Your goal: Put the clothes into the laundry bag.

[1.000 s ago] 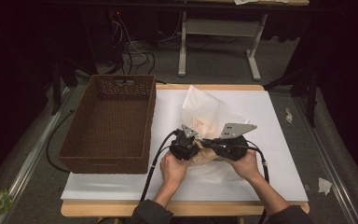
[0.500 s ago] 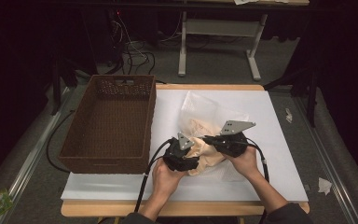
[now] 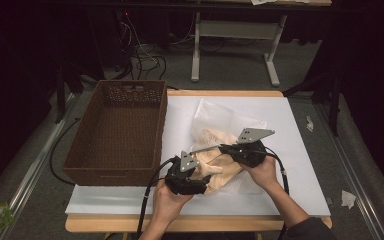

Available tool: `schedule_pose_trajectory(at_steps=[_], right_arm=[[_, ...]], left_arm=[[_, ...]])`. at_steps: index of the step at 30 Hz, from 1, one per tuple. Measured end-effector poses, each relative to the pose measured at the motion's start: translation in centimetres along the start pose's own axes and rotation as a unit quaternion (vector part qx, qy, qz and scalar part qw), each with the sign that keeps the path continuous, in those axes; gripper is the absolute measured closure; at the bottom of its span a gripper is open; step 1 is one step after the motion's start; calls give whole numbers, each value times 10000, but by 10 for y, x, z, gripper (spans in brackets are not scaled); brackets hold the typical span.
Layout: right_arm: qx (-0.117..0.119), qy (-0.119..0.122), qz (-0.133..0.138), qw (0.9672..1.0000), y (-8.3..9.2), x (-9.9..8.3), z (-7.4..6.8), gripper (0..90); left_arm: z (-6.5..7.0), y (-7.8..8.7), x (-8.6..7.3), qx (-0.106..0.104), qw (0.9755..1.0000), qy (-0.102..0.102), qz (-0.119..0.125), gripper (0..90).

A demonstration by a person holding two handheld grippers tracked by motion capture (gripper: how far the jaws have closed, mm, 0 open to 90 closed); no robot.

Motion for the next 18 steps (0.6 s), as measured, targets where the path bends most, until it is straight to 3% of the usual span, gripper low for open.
schedule_pose_trajectory(at_steps=[5,9,13,14,17,18], right_arm=[[35,28,11,10000,-3,0,-1,898],[39,22,-11,10000,-3,0,-1,898],[45,-31,-2,10000,-1,-2,0,897],[41,-33,3,10000,-1,-2,0,898],[83,-13,-11,10000,-1,-2,-1,898],[80,16,-12,10000,-1,-2,-1,898]], left_arm=[[3,-18,-3,-117,9997,-12,-208,336],[7,-44,0,-179,9991,-10,-395,359],[10,-69,0,-110,9978,-38,-650,401],[9,-76,-2,-64,9972,-109,-742,439],[9,-81,-2,-238,9966,38,-787,676],[8,-80,-1,-244,9967,53,-776,718]])
Point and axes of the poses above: each handheld gripper's, and its own axes: y roughly backward along the jaws, x roughly out of its top, z roughly to its right, the point moved 7 cm from there along -y, roughly forward along the jaws, and after that the axes turned 12 degrees about x, right-handed, at the moved point
